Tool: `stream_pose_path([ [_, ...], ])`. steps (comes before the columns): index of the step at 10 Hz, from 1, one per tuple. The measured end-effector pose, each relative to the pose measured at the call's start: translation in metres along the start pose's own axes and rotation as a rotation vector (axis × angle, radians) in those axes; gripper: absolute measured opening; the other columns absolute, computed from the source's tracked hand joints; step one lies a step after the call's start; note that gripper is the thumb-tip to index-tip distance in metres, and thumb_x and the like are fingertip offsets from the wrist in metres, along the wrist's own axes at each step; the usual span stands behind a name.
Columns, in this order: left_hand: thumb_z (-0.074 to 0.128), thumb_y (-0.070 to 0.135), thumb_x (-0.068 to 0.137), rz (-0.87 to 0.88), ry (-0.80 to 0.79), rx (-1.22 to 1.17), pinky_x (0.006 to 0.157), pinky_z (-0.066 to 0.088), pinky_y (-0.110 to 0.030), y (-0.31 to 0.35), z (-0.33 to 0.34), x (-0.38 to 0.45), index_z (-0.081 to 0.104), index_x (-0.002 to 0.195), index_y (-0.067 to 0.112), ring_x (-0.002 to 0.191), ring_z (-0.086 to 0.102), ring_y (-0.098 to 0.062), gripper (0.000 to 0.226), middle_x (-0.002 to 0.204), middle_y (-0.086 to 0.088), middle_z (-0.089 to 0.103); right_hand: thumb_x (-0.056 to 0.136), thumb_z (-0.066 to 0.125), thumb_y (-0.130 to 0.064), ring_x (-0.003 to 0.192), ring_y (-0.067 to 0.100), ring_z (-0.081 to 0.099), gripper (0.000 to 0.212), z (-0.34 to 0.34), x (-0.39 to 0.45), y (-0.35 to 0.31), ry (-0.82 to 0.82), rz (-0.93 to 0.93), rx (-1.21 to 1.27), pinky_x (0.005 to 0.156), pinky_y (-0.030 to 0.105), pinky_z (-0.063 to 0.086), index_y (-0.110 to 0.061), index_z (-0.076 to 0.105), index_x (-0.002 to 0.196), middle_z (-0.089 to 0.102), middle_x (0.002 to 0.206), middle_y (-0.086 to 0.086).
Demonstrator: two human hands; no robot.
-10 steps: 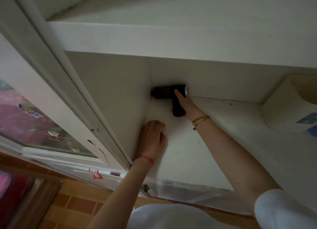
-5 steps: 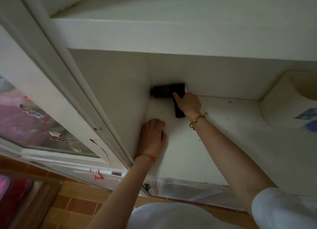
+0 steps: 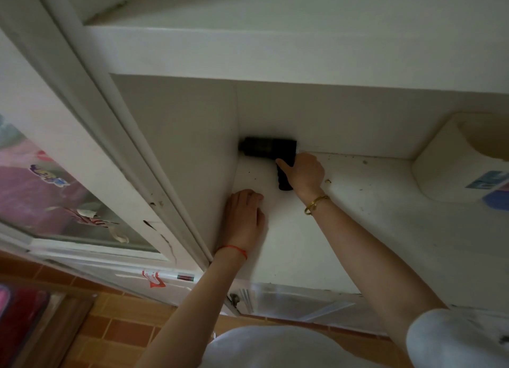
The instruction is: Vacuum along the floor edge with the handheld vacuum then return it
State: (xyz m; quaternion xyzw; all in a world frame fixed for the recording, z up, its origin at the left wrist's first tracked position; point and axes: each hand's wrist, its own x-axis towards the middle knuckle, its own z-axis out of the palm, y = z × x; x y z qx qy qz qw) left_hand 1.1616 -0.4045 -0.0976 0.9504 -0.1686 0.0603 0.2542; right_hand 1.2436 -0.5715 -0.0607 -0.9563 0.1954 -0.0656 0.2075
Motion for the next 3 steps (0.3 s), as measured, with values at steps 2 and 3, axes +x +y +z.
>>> stream_pose_path([
  [2, 0.055, 0.005, 0.086, 0.007, 0.016, -0.019, 0.105, 0.034, -0.035, -0.003, 0.002, -0.001, 0.060, 0.123, 0.006, 0.118, 0.049, -0.033, 0.038, 0.127, -0.014, 0.056, 0.090, 0.045, -0.065, 0.049, 0.013, 0.043, 0.061, 0.000, -0.003, 0.004, 0.030, -0.031, -0.052, 0.041, 0.024, 0.021, -0.016, 0.038, 0.055, 0.043, 0.054, -0.002],
  [3, 0.055, 0.005, 0.087, -0.045, 0.008, -0.060, 0.106, 0.032, -0.032, 0.001, -0.002, 0.001, 0.059, 0.126, 0.005, 0.122, 0.048, -0.033, 0.038, 0.130, -0.015, 0.055, 0.096, 0.045, -0.055, 0.075, 0.023, 0.060, 0.053, 0.002, -0.006, 0.017, 0.051, -0.039, 0.111, 0.051, 0.029, 0.035, -0.009, 0.059, 0.074, 0.061, 0.073, 0.006],
])
